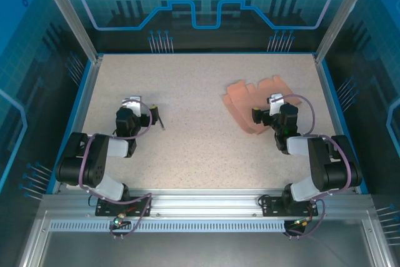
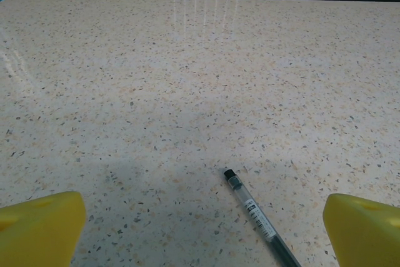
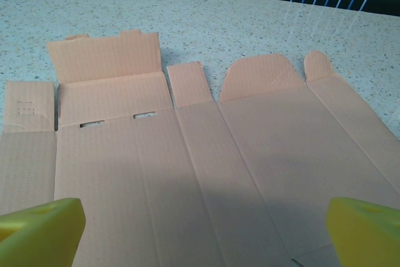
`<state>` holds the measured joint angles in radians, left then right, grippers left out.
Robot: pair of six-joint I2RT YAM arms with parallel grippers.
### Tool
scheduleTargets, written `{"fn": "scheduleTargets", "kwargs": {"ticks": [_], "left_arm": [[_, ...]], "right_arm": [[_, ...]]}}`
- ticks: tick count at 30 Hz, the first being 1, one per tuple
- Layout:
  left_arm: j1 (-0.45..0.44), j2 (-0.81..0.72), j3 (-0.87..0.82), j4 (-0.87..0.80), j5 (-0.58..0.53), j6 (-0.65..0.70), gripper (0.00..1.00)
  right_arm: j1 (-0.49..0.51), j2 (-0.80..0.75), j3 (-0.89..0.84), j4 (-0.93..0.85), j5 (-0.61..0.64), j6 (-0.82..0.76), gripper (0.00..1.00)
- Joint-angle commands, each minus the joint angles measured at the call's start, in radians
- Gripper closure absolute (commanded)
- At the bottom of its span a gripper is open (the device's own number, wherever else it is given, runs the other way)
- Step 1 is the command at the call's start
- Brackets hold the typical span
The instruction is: Fold the paper box
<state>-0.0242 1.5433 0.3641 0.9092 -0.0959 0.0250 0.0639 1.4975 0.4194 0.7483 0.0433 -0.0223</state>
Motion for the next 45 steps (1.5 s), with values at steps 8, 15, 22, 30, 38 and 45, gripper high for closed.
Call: {"fn": "scheduleTargets", "kwargs": {"ticks": [8,15,22,30,38,45], "left_arm": [[0.013,-0.201,0.061,-0.235,-0.105,-0.058,0.01],[0.012,-0.383,0.175,-0.48,-0.076,-0.28,0.01],[-0.014,-0.341,0.303,-0.633,0.173,-0.479,0.02],[-0.149,-0.221,0.363,-0.634,0.193,-0.478,0.02],[-0.197,-0.158,0.417,-0.675,0.192,-0.485,0.02],[-0.209,-0.164,0.411,-0.678,0.175,-0.49,0.02]], "right_arm": [[-0.006,-0.144,0.149,-0.359,0.128,0.086,0.0],[-0.036,-0.244,0.345,-0.912,0.26,0.419,0.0],[-0.017,-0.217,0.367,-1.138,0.166,0.511,0.02],[-0.007,-0.137,0.286,-1.079,-0.021,0.659,0.15],[0.008,0.004,0.306,-1.003,-0.069,0.752,0.37],[0.008,-0.033,0.29,-0.939,-0.012,0.752,0.68]]}}
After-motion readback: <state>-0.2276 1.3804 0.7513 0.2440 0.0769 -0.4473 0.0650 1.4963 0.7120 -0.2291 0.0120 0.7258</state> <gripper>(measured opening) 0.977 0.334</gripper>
